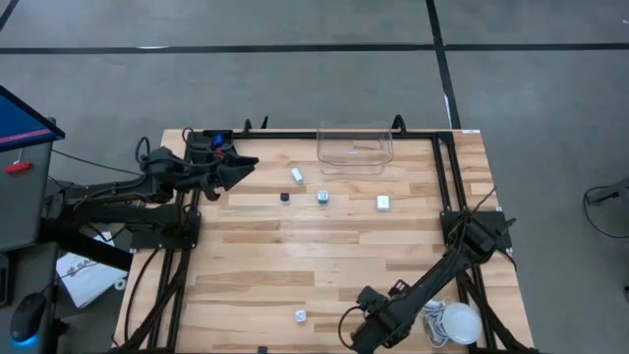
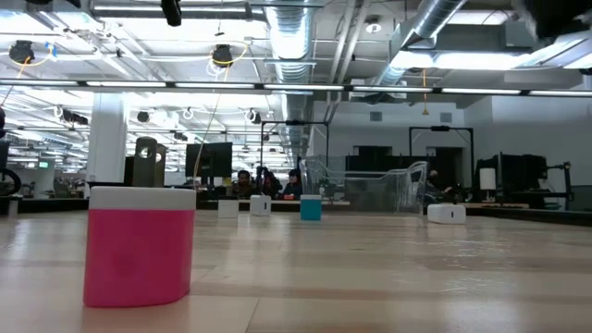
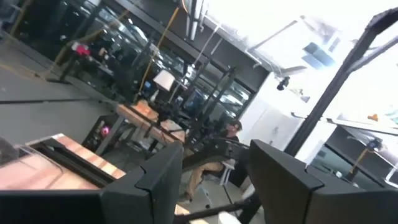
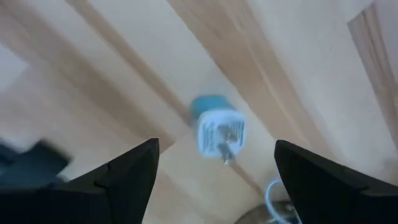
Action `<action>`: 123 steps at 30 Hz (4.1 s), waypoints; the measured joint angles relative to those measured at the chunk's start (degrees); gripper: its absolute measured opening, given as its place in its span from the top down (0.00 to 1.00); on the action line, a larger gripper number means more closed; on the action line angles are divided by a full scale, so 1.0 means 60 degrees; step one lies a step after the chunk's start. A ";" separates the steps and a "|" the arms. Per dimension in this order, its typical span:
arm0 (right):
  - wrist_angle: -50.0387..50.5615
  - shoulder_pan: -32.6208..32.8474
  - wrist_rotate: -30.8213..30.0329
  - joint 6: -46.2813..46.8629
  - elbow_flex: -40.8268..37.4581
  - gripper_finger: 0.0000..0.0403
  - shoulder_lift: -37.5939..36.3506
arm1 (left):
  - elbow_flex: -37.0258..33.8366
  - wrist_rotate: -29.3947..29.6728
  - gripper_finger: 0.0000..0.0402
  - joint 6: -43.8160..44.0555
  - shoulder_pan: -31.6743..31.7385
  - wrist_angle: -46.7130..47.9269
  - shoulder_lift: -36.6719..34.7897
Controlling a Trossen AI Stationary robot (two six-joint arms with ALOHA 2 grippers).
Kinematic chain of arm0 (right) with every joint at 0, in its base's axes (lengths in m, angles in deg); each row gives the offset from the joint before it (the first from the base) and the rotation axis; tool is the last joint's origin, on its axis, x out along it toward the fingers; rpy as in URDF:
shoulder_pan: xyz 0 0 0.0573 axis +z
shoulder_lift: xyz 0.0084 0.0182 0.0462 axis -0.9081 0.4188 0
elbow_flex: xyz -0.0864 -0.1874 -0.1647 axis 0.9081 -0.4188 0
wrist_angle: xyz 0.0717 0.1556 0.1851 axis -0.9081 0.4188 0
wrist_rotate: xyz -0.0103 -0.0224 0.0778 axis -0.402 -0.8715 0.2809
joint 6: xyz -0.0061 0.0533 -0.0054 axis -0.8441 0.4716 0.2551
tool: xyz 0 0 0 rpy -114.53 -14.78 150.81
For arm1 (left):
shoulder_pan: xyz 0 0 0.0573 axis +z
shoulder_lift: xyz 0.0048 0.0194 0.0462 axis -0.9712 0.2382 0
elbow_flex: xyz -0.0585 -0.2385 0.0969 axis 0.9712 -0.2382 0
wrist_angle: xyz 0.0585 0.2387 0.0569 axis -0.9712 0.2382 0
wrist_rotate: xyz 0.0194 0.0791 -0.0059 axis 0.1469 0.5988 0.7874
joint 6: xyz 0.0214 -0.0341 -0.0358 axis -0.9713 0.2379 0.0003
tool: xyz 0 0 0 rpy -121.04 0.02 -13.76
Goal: Pick & Place Office items
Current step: Put the bottom blue charger adapter into the transparent bin
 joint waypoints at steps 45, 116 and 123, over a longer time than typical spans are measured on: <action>-0.1719 -0.3001 -0.3307 -0.0241 -0.1510 0.70 -0.3133 | 0.0004 0.0629 0.55 -0.0355 -0.0887 0.0002 0.0087; -0.3455 -1.4694 0.0466 -0.7468 -0.1189 0.70 -0.0774 | 0.0004 0.2496 0.55 -0.1806 -0.0672 0.0003 0.0127; -0.3749 -1.4614 0.0302 -0.7574 -0.1189 0.60 -0.0808 | 0.0004 0.2492 0.55 -0.1804 -0.0672 0.0003 0.0127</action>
